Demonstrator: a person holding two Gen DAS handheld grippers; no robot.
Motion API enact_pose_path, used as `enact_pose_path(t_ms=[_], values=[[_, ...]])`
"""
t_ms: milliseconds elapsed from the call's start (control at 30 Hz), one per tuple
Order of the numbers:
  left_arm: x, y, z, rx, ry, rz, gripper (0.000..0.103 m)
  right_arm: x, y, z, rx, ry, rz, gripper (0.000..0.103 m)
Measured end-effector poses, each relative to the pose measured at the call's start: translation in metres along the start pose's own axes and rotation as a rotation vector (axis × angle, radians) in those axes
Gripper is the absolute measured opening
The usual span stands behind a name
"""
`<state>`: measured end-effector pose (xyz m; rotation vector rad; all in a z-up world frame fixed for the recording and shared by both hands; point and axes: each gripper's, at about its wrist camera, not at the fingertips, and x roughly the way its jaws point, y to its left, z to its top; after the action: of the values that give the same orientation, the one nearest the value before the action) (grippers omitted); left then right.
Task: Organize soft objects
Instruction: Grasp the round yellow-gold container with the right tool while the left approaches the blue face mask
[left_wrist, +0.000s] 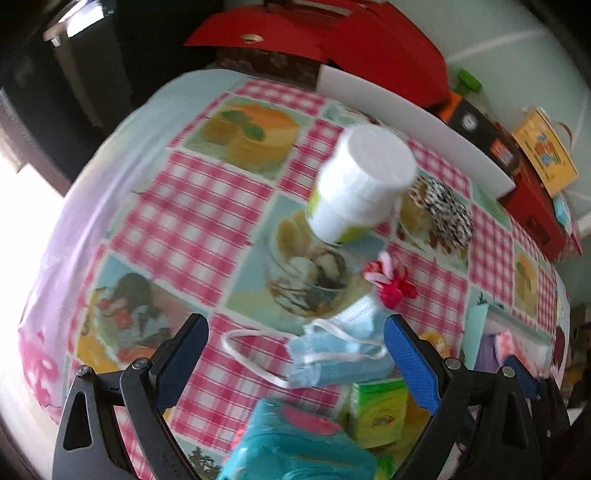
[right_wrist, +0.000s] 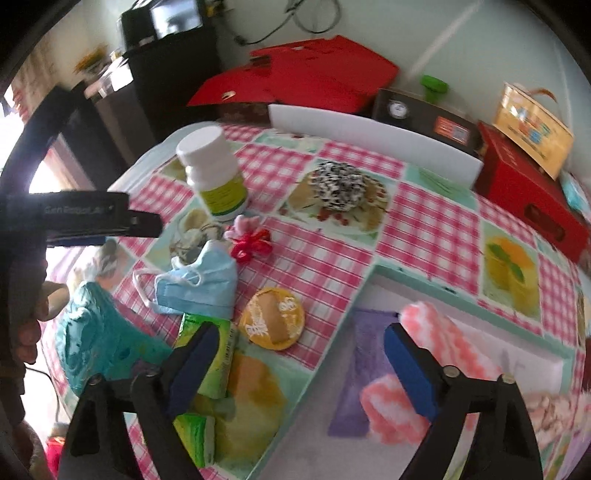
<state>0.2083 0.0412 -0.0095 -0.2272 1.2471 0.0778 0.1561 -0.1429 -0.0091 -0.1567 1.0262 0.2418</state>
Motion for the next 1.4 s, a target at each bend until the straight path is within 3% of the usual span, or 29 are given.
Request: enact_pose_path(t_ms=[267,400,500,833,967,1400], values=[[0.015,-0.020,-0.001,0.051,0.060,-0.019,0.096,0.017,0.005,0.001,-0.031,0.034,0.054,0.074],[0.022,-0.028,-0.003,0.062,0.083,-0.014,0.096,0.025,0.013,0.004,-0.074,0.047,0.040,0.072],[0.026,-0.029,-0.001,0.064,0.090,-0.013,0.096,0.030,0.018,0.006,-0.105,0.063,0.046,0.065],[0.034,-0.031,0.005,0.056,0.106,-0.020,0.096,0.047,0.021,0.007,-0.119,0.102,0.039,0.064],[0.034,-0.030,0.005,0.060,0.103,-0.020,0.096,0.049,0.018,0.009,-0.106,0.106,0.026,0.057],[0.033,-0.042,0.004,0.098,0.094,-0.009,0.096,0.057,0.025,0.004,-0.111,0.130,0.048,0.057]])
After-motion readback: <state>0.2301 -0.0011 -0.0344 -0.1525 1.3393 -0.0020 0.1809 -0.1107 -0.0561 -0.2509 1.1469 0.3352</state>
